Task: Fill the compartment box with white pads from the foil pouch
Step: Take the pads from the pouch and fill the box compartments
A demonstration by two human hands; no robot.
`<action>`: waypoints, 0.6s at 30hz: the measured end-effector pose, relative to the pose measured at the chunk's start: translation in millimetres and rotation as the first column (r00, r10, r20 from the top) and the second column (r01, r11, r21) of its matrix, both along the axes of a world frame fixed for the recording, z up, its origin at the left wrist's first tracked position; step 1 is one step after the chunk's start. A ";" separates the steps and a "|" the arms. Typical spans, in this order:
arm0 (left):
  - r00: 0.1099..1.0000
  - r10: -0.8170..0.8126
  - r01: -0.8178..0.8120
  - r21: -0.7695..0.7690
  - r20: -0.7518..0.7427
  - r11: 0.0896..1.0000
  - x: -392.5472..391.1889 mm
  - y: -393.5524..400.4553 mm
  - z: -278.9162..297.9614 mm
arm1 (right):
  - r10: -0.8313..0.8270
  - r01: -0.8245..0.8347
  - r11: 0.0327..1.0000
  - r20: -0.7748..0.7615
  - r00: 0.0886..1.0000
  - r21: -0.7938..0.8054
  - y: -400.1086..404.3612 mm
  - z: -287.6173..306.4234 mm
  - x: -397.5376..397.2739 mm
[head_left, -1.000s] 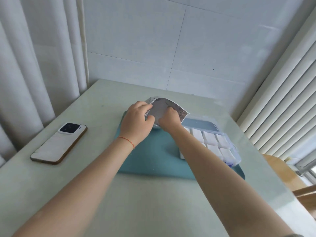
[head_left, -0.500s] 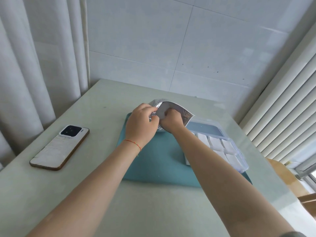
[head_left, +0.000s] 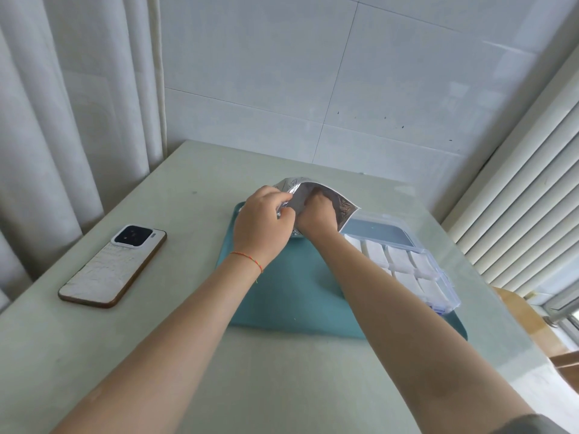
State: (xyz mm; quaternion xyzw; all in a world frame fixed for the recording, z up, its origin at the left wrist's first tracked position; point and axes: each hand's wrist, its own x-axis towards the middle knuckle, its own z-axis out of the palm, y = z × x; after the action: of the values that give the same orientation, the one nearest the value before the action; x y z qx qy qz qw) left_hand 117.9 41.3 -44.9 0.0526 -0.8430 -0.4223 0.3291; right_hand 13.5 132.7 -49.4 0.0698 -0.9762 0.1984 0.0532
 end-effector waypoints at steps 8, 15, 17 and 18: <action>1.000 -0.001 0.000 0.010 0.017 1.000 0.7 -0.3 1.2 | 0.062 -0.062 0.998 0.034 0.997 -0.015 0.2 1.4 0.7; 1.000 0.022 -0.022 0.005 0.013 1.000 0.2 -2.3 0.8 | 0.076 -0.078 0.991 -0.024 0.997 -0.110 6.4 8.0 6.8; 0.999 0.033 -0.033 -0.005 0.023 0.999 0.8 -2.5 1.3 | 0.089 -0.094 0.987 -0.051 0.995 -0.127 16.0 17.8 14.9; 0.999 0.034 -0.034 -0.013 0.028 0.999 0.5 -1.8 1.6 | 0.094 -0.103 0.985 -0.064 0.993 -0.140 23.5 22.8 20.1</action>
State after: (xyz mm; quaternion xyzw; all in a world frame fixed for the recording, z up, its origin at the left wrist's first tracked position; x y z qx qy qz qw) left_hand 118.5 39.5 -43.4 0.0706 -0.8491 -0.4107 0.3247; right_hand 33.6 156.2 -26.6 0.1197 -0.9528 0.2684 0.0760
